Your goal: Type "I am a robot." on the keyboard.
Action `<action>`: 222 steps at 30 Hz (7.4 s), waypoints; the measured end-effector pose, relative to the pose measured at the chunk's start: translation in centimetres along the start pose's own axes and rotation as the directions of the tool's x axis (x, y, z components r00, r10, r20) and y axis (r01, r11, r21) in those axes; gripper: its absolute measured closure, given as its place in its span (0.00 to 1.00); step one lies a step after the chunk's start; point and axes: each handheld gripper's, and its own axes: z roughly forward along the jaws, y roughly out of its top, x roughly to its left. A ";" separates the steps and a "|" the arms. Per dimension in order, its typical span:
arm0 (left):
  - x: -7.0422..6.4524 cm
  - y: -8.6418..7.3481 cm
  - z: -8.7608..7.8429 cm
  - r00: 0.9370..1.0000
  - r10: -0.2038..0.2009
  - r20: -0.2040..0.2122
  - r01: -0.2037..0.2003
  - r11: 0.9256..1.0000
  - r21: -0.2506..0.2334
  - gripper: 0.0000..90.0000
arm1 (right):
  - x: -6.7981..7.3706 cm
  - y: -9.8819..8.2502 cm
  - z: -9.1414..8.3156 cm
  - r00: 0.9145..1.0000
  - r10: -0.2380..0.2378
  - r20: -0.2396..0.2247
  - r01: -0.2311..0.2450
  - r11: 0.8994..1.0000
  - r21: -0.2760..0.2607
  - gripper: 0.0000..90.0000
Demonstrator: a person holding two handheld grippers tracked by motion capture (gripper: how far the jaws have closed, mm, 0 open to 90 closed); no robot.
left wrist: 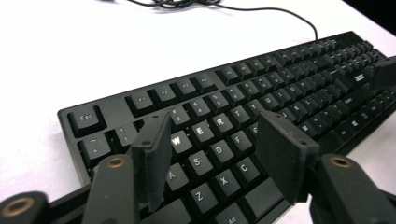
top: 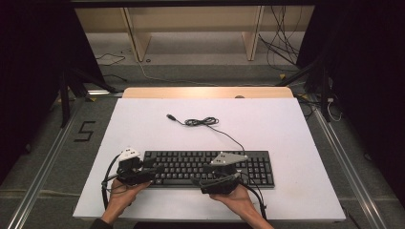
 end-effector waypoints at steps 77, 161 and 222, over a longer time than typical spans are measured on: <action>-0.9 1.8 1.0 0.999 0.026 0.045 -0.025 0.999 -0.032 0.33 | 0.4 -0.6 3.5 0.997 -0.062 0.053 0.055 0.989 0.136 1.00; -0.9 1.5 5.1 0.995 0.094 0.025 -0.097 0.979 0.178 0.99 | -0.4 0.1 -1.1 1.000 0.005 0.020 -0.004 1.000 -0.021 0.43; -1.2 0.3 -1.0 0.996 0.046 0.078 -0.042 0.998 -0.047 0.33 | -2.5 1.6 1.7 0.996 0.014 0.093 -0.019 0.998 0.053 0.73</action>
